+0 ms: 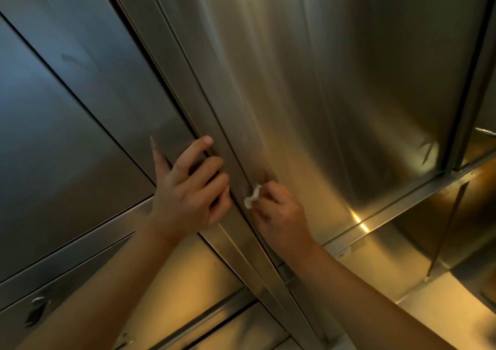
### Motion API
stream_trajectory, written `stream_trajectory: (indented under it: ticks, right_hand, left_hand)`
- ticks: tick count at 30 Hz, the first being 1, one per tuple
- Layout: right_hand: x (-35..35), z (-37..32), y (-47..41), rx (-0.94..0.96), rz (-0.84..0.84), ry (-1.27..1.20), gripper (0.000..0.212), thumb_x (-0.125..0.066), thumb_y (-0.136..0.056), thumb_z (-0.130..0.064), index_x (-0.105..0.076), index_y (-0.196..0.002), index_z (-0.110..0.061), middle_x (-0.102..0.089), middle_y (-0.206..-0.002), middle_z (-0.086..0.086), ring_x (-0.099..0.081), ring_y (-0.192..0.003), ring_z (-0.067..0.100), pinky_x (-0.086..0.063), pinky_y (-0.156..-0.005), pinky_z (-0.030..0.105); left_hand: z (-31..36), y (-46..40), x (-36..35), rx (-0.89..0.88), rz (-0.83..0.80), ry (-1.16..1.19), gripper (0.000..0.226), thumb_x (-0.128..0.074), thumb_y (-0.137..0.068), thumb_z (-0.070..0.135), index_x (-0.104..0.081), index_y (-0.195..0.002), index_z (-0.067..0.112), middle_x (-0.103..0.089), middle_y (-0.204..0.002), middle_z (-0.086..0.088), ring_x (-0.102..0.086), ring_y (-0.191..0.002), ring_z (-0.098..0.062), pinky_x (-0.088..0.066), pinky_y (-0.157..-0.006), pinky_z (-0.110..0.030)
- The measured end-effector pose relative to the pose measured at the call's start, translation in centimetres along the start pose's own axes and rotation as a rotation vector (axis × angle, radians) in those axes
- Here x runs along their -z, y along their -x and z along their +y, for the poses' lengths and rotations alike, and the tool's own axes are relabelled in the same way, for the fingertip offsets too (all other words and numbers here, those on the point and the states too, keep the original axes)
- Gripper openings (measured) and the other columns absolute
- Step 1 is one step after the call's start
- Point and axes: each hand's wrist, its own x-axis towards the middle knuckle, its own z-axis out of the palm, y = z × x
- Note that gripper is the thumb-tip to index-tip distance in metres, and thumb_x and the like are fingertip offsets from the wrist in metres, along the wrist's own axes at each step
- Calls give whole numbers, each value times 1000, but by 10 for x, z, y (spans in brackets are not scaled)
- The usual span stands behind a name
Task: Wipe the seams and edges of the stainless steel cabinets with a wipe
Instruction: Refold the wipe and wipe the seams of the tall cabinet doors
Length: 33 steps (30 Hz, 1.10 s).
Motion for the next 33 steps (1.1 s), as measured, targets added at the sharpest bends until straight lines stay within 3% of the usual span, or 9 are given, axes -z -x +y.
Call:
stream_trajectory:
  ticks: [5, 10, 15, 17, 19, 23, 26, 29, 33]
  right_hand:
    - [1, 22, 47, -34, -77, 28, 15, -72, -97, -9, -72, -85, 0, -65, -97, 8, -64, -82, 28, -56, -73, 39]
    - [-6, 49, 93, -29, -216, 84, 30, -59, -106, -15, -71, -81, -4, -62, -94, 6, -63, -85, 26, -54, -72, 36]
    - [-11, 75, 139, -96, -419, 226, 16, -83, -76, -1, -71, -77, -12, -56, -90, 1, -50, -84, 15, -38, -69, 17]
    - [-15, 78, 153, -138, -501, 285, 15, -80, -78, -1, -73, -78, -14, -58, -92, 2, -50, -86, 13, -39, -73, 15]
    - [-15, 80, 153, -165, -449, 241, 22, -67, -86, 4, -68, -72, -13, -59, -92, 12, -52, -83, 16, -43, -78, 12]
    - [-4, 71, 143, -124, -399, 145, 12, -71, -91, -6, -70, -82, -13, -55, -93, 3, -58, -80, 18, -53, -67, 37]
    - [13, 35, 102, -141, -248, 6, 8, -75, -93, -14, -75, -92, -7, -60, -97, 4, -60, -83, 17, -55, -74, 31]
    - [23, 3, 42, -50, -42, -61, 15, -70, -98, -14, -77, -100, -1, -67, -107, 12, -66, -94, 24, -56, -85, 31]
    - [10, -7, 13, 59, -25, -39, 19, -63, -103, -12, -76, -111, 1, -70, -121, 13, -67, -101, 26, -55, -90, 32]
  left_hand:
    - [30, 32, -17, 26, -44, 36, 19, -64, -91, 29, -76, -87, 14, -76, -108, -6, -39, -144, -34, -28, -94, -88]
    - [55, 51, -30, 83, -66, 72, 18, -65, -91, 31, -75, -86, 17, -76, -106, -4, -29, -152, -33, -31, -92, -88]
    - [70, 63, -41, 115, -54, 60, 19, -64, -91, 34, -74, -87, 18, -69, -113, -1, -32, -149, -34, -34, -91, -84]
    - [73, 64, -43, 127, -51, 55, 18, -66, -90, 34, -73, -88, 18, -66, -115, 0, -31, -149, -33, -36, -90, -83]
    - [74, 65, -43, 137, -55, 56, 16, -67, -88, 34, -72, -88, 18, -63, -117, 0, -29, -151, -32, -37, -90, -82]
    - [77, 67, -44, 152, -63, 49, 15, -66, -88, 33, -71, -88, 18, -65, -114, 1, -32, -148, -32, -36, -90, -83]
    - [81, 70, -50, 167, -56, 30, 19, -61, -92, 32, -71, -104, 20, -73, -113, -1, -25, -154, -29, -27, -103, -82]
    - [85, 72, -55, 207, 7, 53, 30, -52, -98, 31, -60, -124, 19, -64, -133, -1, -19, -158, -23, -3, -121, -69]
    - [89, 76, -59, 210, 48, 114, 47, -49, -101, 30, -46, -146, 17, -48, -153, -3, -19, -158, -21, 1, -124, -63]
